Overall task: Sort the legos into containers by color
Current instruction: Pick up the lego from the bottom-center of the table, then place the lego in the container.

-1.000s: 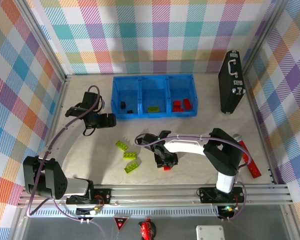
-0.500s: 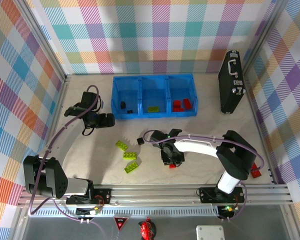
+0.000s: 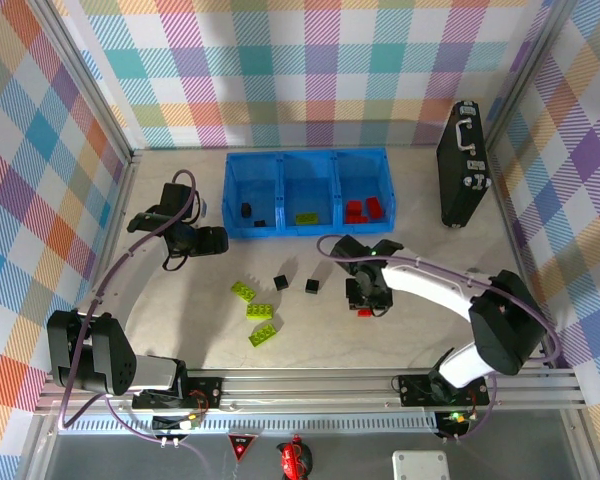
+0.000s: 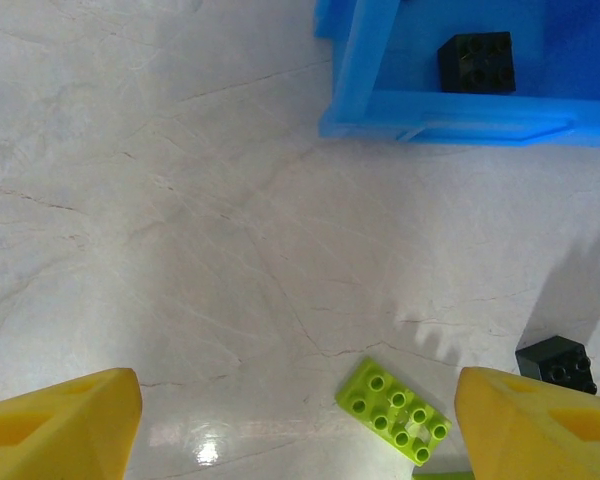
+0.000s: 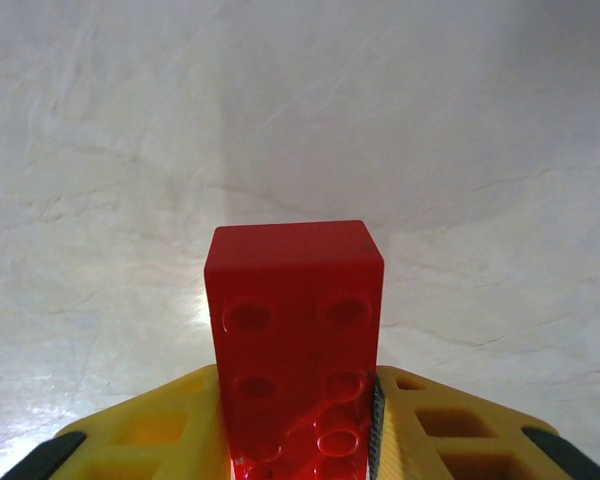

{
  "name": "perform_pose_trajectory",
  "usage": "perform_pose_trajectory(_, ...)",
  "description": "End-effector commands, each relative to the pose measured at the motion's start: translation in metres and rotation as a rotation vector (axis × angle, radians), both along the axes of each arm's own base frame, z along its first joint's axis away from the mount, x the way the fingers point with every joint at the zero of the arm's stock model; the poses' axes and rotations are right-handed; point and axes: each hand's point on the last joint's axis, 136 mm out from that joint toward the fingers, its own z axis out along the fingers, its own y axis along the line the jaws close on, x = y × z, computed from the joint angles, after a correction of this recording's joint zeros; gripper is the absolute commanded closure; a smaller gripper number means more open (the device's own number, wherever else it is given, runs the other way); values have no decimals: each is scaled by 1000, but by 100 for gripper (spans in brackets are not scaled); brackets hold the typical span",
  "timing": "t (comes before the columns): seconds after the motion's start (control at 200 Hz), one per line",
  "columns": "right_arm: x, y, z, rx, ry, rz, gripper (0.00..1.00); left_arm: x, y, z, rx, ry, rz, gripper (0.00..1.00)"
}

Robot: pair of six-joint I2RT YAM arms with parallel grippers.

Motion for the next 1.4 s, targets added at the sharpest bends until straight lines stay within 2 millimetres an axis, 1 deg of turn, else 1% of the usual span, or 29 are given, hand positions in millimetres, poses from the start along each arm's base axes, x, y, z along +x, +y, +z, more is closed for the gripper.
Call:
perform_pose_trajectory(0.0,13,-18,17,-19,-34,35,65,2,3,7,5,-8,-15,18)
perform_pose_trajectory(0.125,36,-29,33,7,-78,24,64,1,7,9,17,-17,-2,19)
perform_pose_trajectory(0.325,75,-44,60,45,-148,-1,64,5,-3,25,-29,-99,-50,19)
perform_pose_trajectory(0.4,90,-45,69,67,-169,-2,64,6,-5,31,-43,-124,-52,20)
perform_pose_trajectory(0.565,123,-48,86,89,-210,0,64,7,-5,36,-51,-161,-43,18)
perform_pose_trajectory(0.715,154,-46,97,123,-236,1,64,6,-8,37,-66,-143,-53,14)
perform_pose_trajectory(0.87,183,-39,98,136,-232,26,64,6,-6,31,-58,-104,-34,14)
perform_pose_trajectory(0.97,201,-35,93,128,-219,46,64,5,-3,29,-39,-90,-29,14)
perform_pose_trajectory(1.08,221,-31,90,117,-213,62,64,4,-8,30,-56,-89,-55,14)
perform_pose_trajectory(1.185,241,-30,83,98,-201,69,64,3,-6,30,-46,-86,-53,14)
perform_pose_trajectory(1.395,282,-35,69,57,-217,62,64,2,-6,28,-49,-87,-47,14)
